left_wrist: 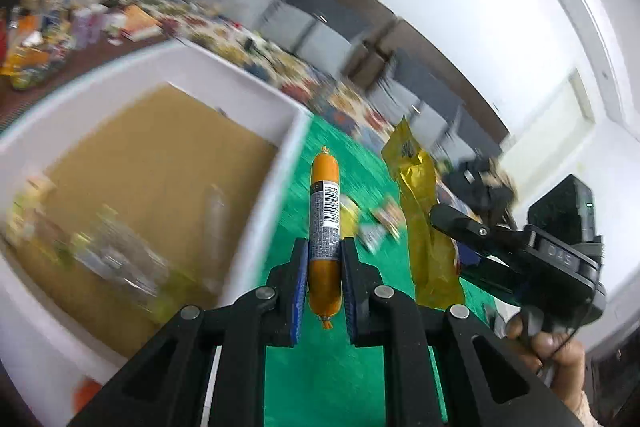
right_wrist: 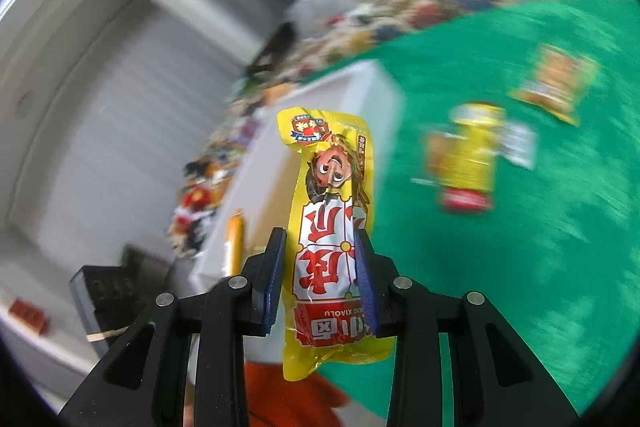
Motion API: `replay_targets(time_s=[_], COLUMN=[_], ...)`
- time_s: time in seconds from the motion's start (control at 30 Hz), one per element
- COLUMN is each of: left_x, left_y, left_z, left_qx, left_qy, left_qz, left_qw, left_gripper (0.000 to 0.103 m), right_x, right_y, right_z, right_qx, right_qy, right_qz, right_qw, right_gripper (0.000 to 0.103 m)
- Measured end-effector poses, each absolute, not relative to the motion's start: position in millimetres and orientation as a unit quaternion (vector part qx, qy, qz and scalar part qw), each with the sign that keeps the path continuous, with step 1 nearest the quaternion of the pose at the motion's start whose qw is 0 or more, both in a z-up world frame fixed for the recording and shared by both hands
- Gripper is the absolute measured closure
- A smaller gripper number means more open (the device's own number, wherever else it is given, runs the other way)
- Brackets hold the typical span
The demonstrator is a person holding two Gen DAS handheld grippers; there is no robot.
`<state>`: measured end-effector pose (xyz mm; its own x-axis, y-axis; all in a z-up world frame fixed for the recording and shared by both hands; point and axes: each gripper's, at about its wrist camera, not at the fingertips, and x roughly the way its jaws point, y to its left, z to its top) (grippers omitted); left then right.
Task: Organize snacks
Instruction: 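Carry both items over the white box and open both tools to drop them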
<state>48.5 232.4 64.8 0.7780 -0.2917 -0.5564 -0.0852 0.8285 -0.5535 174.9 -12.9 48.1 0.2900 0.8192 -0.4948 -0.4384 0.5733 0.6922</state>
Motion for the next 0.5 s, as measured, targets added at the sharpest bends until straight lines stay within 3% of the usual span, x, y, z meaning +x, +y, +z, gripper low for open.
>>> replay_targets(time_s=[0.13,0.3,0.37,0.4,0.43,0.5], left_x=[45.8,45.2,45.5,40.1,38.8,35.6], left_y=[286.4,332.7,340.7,342.6,342.5,339.5], left_z=[63.1,24.7,6.9,-1.9,-6.4,-6.7], left_qx=[-0.268,-0.244,-0.239,-0.239,-0.239,-0.241], left_qy=[0.330,0.377,0.396,0.401,0.404,0.385], left_qz=[0.016,0.104,0.138,0.146,0.155,0.173], left_qw=[0.905,0.887,0.875,0.872,0.869,0.874], left_gripper=[0.088,0.088,0.081,0.062,0.034,0.016], right_x=[174.2,163.7,161.1,158.8,156.1,150.3], right_y=[70.3,146.9,166.2,169.6,170.9,153.1], right_z=[62.2,38.0,22.3,15.9,9.8,5.9], right_qx=[0.184,0.122,0.091,0.079,0.066,0.047], right_qy=[0.428,0.449,0.457,0.460,0.461,0.454], right_qz=[0.439,0.434,0.429,0.425,0.421,0.411], right_qw=[0.768,0.772,0.774,0.776,0.778,0.789], right_gripper=[0.068,0.068,0.065,0.062,0.047,0.035])
